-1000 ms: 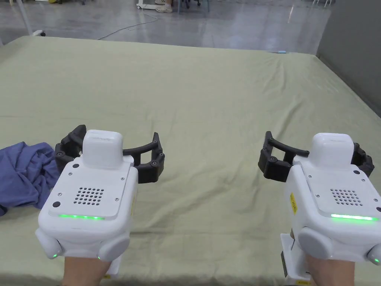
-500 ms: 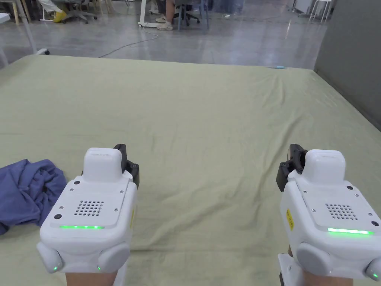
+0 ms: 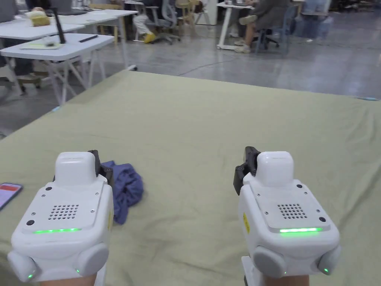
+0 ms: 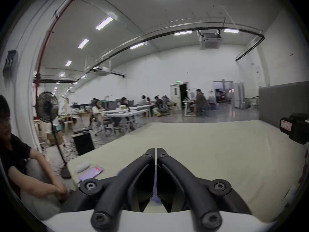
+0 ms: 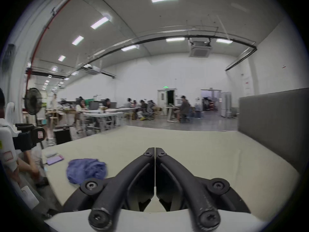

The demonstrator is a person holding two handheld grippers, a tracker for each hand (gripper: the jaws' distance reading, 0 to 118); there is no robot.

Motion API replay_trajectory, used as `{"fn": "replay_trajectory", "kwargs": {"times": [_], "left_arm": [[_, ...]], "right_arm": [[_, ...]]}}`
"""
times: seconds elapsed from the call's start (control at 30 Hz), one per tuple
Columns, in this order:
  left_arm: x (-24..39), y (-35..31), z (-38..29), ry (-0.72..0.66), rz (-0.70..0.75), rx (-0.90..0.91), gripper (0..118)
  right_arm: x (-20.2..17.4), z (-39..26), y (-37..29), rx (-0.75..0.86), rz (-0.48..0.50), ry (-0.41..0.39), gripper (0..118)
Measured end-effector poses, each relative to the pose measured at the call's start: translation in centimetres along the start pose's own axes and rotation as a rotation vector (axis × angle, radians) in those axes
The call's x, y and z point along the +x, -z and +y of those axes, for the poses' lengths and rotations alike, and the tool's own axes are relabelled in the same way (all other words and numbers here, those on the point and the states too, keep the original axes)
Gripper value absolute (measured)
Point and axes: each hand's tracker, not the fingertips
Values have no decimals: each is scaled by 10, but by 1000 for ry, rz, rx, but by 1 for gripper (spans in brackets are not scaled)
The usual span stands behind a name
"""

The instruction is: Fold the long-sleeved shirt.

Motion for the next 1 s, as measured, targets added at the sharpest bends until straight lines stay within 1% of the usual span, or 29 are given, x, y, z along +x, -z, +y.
{"fn": "replay_trajectory", "kwargs": {"times": [0.1, 0.17, 0.23, 0.3, 0.37, 0.4, 0.43, 0.47, 0.5, 0.53, 0.57, 0.6, 0.7, 0.77, 0.87, 0.9, 0.93, 0.97, 1.0], "left_arm": [[-21, 0, -2, -22, 55, -47, 0], [-28, 3, -6, -18, 67, -69, 0], [-34, 8, -8, -16, 62, -94, 0], [-35, 27, -8, -26, 38, -191, 0], [-38, 61, -12, -89, -7, -313, 0], [-38, 79, -15, -103, -25, -397, 0], [-42, 106, -22, -159, -76, -503, 1], [-44, 128, -32, -198, -91, -610, 15], [-46, 149, -40, -195, -127, -685, 57], [-47, 174, -55, -244, -163, -749, 97], [-44, 196, -68, -216, -173, -852, 118], [-44, 207, -75, -191, -179, -910, 118], [-37, 242, -104, -126, -121, -908, 118], [-33, 262, -116, -48, -108, -916, 118], [-27, 284, -134, -43, -129, -904, 117], [-26, 290, -138, -38, -134, -916, 105], [-26, 292, -142, -32, -133, -931, 76], [-26, 293, -144, -19, -122, -947, 62], [-26, 294, -145, -21, -87, -958, 43]], "right_arm": [[-31, -2, 12, 9, 90, -2, 0], [-41, -4, 18, 0, 101, -11, 0], [-44, -3, 21, -11, 106, -14, 0], [-44, -4, 21, -15, 120, -11, 0], [-44, -5, 24, -21, 118, -16, 0], [-44, -6, 25, -26, 119, -19, 0], [-43, -8, 26, -36, 118, -24, 0], [-43, -10, 27, -43, 115, -27, 0], [-42, -12, 28, -47, 113, -30, 0], [-41, -14, 29, -55, 112, -35, 0], [-40, -17, 30, -63, 108, -41, 0], [-39, -20, 31, -70, 104, -47, 0], [-35, -27, 37, -111, 89, -66, 0], [-31, -32, 42, -132, 76, -72, 0], [-24, -37, 45, -159, 49, -65, 0], [-24, -38, 47, -165, 38, -73, 0], [-22, -38, 48, -172, 29, -84, 0], [-21, -38, 48, -176, 27, -90, 0], [-19, -38, 48, -178, 24, -96, 0]]}}
